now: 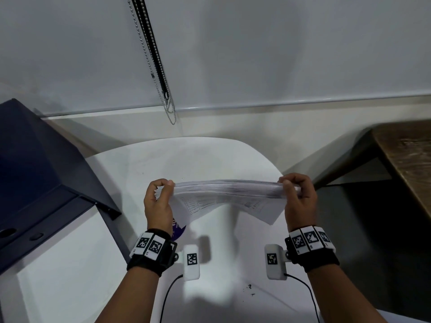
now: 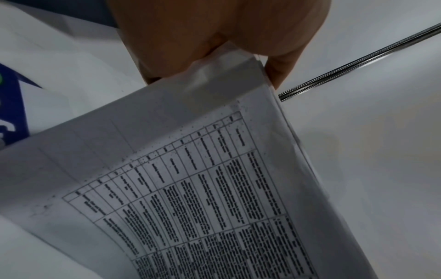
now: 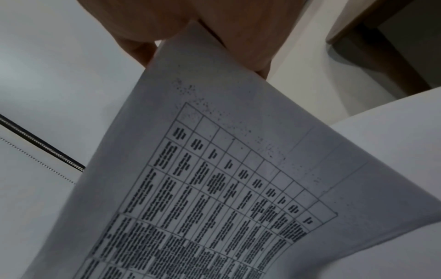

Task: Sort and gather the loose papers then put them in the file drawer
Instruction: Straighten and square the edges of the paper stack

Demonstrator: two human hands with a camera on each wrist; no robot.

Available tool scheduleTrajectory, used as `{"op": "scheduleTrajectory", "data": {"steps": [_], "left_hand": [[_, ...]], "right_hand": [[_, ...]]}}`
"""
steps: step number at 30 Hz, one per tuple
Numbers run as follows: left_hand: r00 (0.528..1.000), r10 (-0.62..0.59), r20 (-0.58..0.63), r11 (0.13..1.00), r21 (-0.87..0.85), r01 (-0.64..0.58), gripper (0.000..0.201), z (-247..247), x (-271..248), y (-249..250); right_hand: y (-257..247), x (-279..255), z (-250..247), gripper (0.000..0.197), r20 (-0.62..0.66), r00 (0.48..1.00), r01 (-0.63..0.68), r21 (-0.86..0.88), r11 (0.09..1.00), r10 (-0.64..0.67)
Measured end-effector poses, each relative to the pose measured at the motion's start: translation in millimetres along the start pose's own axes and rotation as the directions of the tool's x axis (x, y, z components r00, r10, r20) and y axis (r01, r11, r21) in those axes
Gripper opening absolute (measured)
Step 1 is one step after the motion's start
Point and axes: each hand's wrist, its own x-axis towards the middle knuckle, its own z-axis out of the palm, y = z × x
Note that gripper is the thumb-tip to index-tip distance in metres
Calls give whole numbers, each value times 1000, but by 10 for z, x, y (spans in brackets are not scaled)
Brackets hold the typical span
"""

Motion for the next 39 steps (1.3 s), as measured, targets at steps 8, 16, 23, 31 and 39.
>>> {"op": "scheduleTrajectory", "data": {"steps": [8,16,23,31,39], "left_hand": [[1000,-14,-16,998,67,15,28,25,75,-34],[969,14,245,994,-105,12,50,-110,61,-55],[981,15,191,861,497,-110,34,-166,77,-8],[718,431,547,542,479,-690,46,198,-90,1090],[404,389,828,142,379,-914,53,514,-435,1735]], "right_hand": [[-87,2,-59,29,204,979,38,-82,996,-20],[-40,31,-141,36,268,962,131,-305,943,-47],[-117,59,-100,40,176,984,90,-395,914,-20],[-644,147,184,83,507,826,551,-632,545,-247],[-1035,-131,532,23,532,824,445,-396,804,-194]]}}
